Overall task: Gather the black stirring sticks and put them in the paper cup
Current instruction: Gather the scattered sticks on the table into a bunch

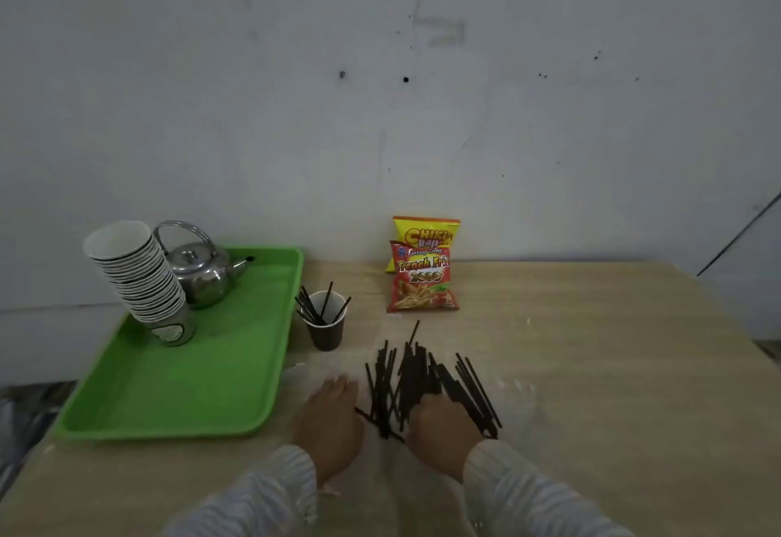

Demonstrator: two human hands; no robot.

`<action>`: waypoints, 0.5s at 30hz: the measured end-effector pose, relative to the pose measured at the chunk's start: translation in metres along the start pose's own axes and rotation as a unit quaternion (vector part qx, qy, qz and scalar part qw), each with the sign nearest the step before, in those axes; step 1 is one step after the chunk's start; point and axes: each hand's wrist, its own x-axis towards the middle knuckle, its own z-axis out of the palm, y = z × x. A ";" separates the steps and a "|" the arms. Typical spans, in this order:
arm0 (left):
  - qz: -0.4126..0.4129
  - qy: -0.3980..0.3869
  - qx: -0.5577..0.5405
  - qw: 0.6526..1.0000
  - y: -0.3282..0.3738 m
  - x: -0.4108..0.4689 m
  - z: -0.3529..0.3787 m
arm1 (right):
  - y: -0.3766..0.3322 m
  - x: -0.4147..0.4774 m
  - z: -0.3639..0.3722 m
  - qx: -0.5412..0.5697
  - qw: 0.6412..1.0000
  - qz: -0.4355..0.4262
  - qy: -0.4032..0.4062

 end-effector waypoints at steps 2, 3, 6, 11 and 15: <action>-0.016 -0.008 -0.002 1.000 -0.004 -0.001 0.004 | -0.003 0.003 0.007 -0.030 0.999 -0.006 -0.014; -0.024 -0.010 -0.006 1.000 -0.006 -0.002 0.010 | -0.003 0.002 0.010 -0.042 0.999 -0.012 -0.015; -0.001 0.046 0.008 0.999 -0.013 0.004 0.024 | -0.005 0.004 0.014 -0.056 0.998 -0.020 -0.006; -0.013 0.019 -0.036 0.999 -0.015 0.007 0.025 | -0.008 0.006 0.016 -0.046 0.999 -0.012 0.003; 0.000 0.053 -0.047 0.997 -0.018 0.010 0.029 | -0.003 0.002 0.017 -0.018 1.000 -0.006 0.010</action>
